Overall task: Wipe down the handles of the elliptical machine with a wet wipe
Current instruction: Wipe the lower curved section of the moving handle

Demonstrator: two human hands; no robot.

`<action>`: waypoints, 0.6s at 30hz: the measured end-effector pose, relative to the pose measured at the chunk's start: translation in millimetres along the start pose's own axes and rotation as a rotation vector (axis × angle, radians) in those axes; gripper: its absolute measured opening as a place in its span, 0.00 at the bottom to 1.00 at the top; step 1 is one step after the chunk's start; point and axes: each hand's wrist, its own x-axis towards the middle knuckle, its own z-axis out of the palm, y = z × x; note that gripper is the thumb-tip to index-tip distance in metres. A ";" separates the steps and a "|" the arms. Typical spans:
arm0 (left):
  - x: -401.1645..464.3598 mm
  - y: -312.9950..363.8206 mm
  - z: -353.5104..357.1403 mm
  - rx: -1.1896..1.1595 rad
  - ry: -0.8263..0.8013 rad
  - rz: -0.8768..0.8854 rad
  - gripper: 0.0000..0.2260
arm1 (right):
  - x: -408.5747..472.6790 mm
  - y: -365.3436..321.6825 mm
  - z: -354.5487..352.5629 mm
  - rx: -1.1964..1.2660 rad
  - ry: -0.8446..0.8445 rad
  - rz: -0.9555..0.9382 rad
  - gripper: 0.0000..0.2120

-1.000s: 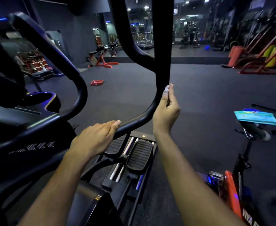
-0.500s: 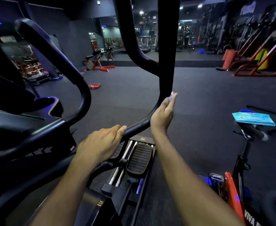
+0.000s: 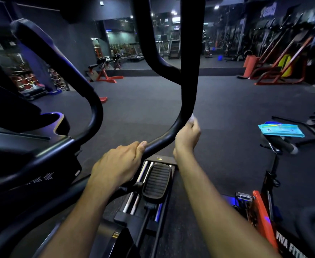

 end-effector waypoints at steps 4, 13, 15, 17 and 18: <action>-1.6 2.0 -1.6 -0.010 -0.003 -0.002 0.25 | 17.0 -32.8 -1.1 -0.108 -0.020 -0.312 0.20; -3.4 -0.6 2.2 -0.045 0.022 0.032 0.25 | -65.2 33.0 -0.2 -0.379 -0.331 -0.335 0.38; -3.2 -0.7 1.7 -0.051 0.025 0.033 0.25 | -64.2 21.6 4.1 -0.366 -0.317 -0.252 0.38; -4.9 -0.5 0.2 -0.054 0.026 0.040 0.26 | -56.4 8.1 11.1 -0.348 -0.265 -0.175 0.38; -6.3 -0.7 -1.3 -0.055 0.026 0.046 0.27 | -50.1 1.3 14.9 -0.333 -0.230 -0.149 0.39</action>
